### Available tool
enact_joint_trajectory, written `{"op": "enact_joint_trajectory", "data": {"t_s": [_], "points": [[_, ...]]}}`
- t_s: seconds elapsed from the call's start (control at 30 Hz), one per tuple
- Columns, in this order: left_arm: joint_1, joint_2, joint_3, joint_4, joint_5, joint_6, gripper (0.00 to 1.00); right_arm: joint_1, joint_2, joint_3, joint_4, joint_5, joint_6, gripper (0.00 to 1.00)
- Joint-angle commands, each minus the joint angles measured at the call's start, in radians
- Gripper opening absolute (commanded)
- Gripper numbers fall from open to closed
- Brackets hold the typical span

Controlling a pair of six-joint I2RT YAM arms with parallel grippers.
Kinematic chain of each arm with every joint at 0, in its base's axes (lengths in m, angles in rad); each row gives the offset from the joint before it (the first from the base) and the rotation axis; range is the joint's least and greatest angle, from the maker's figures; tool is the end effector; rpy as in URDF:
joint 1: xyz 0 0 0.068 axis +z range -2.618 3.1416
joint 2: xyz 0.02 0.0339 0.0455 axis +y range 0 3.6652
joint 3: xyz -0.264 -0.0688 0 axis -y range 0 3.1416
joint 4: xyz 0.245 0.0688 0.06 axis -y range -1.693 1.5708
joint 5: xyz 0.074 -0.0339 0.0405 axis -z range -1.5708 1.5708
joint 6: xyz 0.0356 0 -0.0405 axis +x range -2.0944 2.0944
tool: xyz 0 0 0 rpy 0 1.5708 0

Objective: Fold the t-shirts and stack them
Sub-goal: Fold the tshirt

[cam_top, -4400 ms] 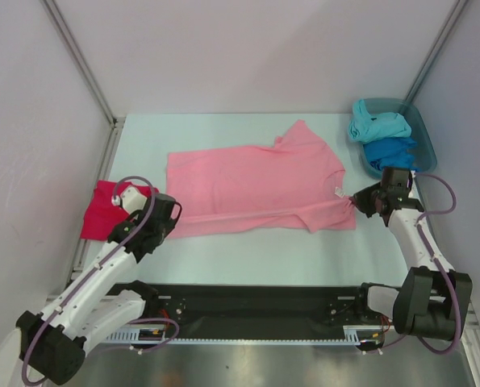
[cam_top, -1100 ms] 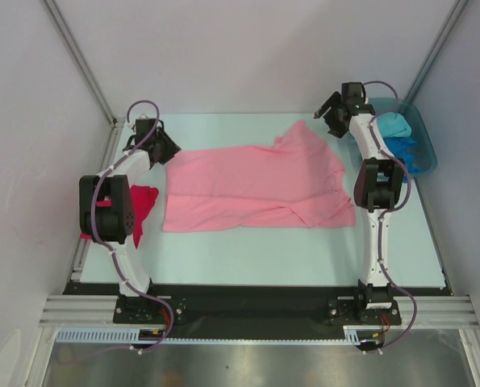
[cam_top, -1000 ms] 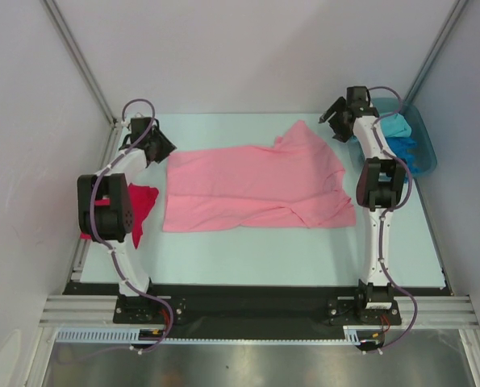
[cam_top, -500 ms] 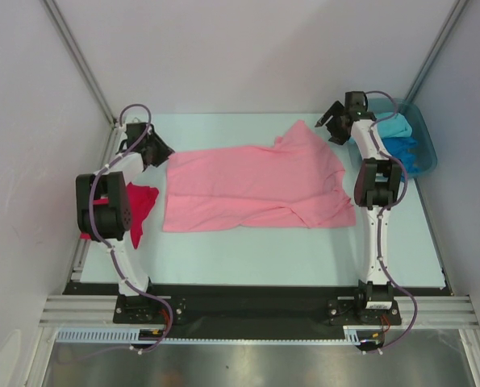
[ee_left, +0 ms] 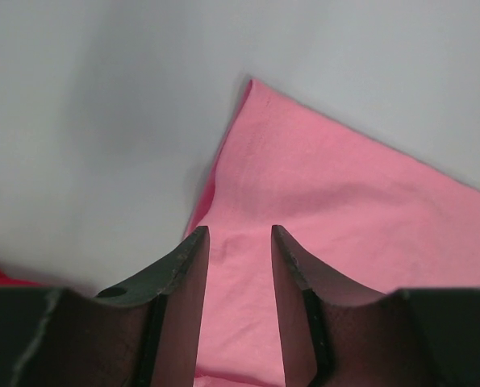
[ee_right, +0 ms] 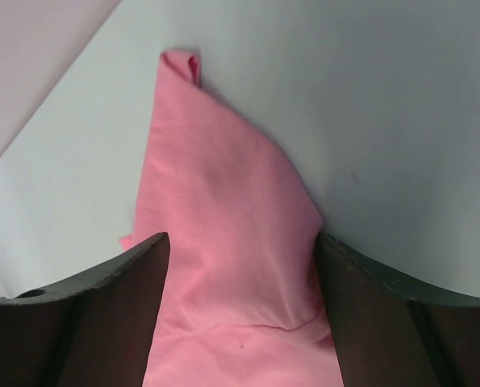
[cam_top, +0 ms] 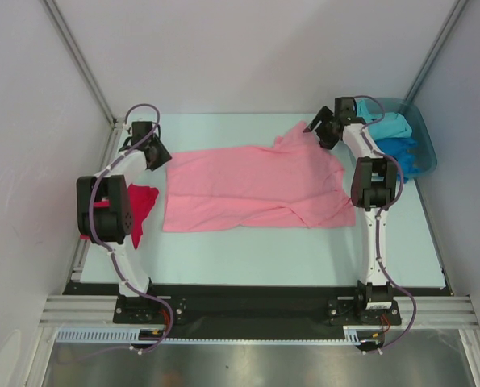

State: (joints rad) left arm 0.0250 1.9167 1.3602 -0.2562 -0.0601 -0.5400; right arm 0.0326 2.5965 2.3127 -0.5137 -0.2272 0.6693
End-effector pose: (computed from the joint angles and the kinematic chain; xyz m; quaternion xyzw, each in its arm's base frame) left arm 0.4244 0.0128 0.2039 -0.2695 0.8887 -0.0672 0.3648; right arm 0.5731 0.0267 0.1616 0.2474 0.8874 0.2274 0.3157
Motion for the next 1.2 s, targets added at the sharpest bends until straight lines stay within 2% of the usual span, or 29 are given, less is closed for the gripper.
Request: {"op": "enact_joint_trajectory", "data": {"t_s": [0.0,0.2,0.33,0.5,0.83,1.17], "points": [[0.013,-0.018,0.057,-0.018,-0.030,0.072,0.42,0.032,-0.073,-0.116,-0.020,-0.024,-0.011,0.78],[0.036,0.088,0.146,-0.069,-0.075,0.106,0.43,0.030,-0.199,-0.301,0.038,-0.020,-0.008,0.78],[0.064,0.168,0.206,-0.080,0.035,0.106,0.44,0.029,-0.259,-0.380,0.070,-0.008,-0.013,0.78],[0.069,0.228,0.241,-0.072,0.126,0.106,0.44,0.010,-0.297,-0.412,0.087,-0.004,-0.019,0.77],[0.070,0.237,0.246,-0.012,0.174,0.118,0.44,0.007,-0.283,-0.401,0.101,-0.015,-0.020,0.77],[0.072,0.277,0.293,-0.021,0.180,0.124,0.45,-0.016,-0.233,-0.407,0.165,-0.038,-0.002,0.77]]}}
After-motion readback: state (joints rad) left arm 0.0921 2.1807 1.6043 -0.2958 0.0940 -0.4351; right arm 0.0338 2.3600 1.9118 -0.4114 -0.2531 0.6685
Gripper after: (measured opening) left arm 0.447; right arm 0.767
